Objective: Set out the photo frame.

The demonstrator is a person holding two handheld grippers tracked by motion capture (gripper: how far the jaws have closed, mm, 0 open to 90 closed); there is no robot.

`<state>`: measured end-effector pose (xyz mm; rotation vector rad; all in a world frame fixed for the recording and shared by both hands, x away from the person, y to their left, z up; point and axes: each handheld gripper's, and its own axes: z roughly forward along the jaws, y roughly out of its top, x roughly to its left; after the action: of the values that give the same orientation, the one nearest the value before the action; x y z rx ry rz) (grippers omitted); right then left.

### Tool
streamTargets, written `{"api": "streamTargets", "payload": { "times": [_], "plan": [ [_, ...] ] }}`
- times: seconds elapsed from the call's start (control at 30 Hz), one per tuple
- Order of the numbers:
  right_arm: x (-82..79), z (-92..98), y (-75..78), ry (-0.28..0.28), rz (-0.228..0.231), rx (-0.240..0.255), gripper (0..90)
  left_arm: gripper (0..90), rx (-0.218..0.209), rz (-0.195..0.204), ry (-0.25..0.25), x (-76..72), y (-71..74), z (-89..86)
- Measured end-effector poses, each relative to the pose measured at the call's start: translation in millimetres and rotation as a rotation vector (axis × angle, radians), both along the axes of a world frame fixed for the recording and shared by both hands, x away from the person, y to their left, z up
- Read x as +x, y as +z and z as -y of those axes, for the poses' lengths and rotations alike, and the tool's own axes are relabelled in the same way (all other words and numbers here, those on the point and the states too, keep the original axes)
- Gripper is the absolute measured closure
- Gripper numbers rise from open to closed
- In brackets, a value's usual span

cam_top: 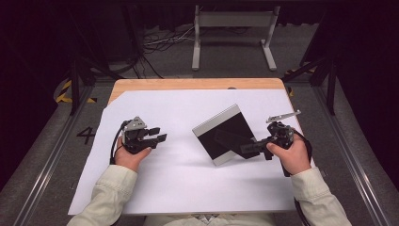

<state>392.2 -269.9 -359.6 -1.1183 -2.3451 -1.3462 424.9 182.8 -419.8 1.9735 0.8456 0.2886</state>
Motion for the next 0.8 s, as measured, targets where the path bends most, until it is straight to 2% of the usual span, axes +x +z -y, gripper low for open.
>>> {"api": "streamTargets", "payload": {
  "times": [0.3,0.33,0.37,0.43,0.57,0.8],
  "plan": [
    [-0.3,-10.2,-7.1,-0.034,0.15,-0.008,87.7,55.4,0.0,0.0,-0.002,0.0,0.1,-0.2],
    [-0.3,-10.2,-7.1,-0.034,0.15,-0.008,87.7,55.4,0.0,0.0,-0.002,0.0,0.1,-0.2],
    [-0.1,-12.0,-9.5,-0.039,0.186,-0.011,87.6,55.4,-0.004,-0.001,-0.001,0.1,-0.1,-0.2],
    [0.0,-13.7,-11.6,-0.045,0.221,-0.021,87.6,55.4,-0.004,0.001,-0.004,0.3,-0.3,0.0],
    [0.2,-14.0,-14.2,-0.039,0.241,-0.023,87.6,55.3,-0.001,0.007,-0.006,0.3,-0.2,0.5],
    [-7.1,-14.6,-13.5,0.028,0.308,-0.093,87.4,55.2,0.001,0.009,-0.006,0.1,0.1,0.5]
  ]
}}
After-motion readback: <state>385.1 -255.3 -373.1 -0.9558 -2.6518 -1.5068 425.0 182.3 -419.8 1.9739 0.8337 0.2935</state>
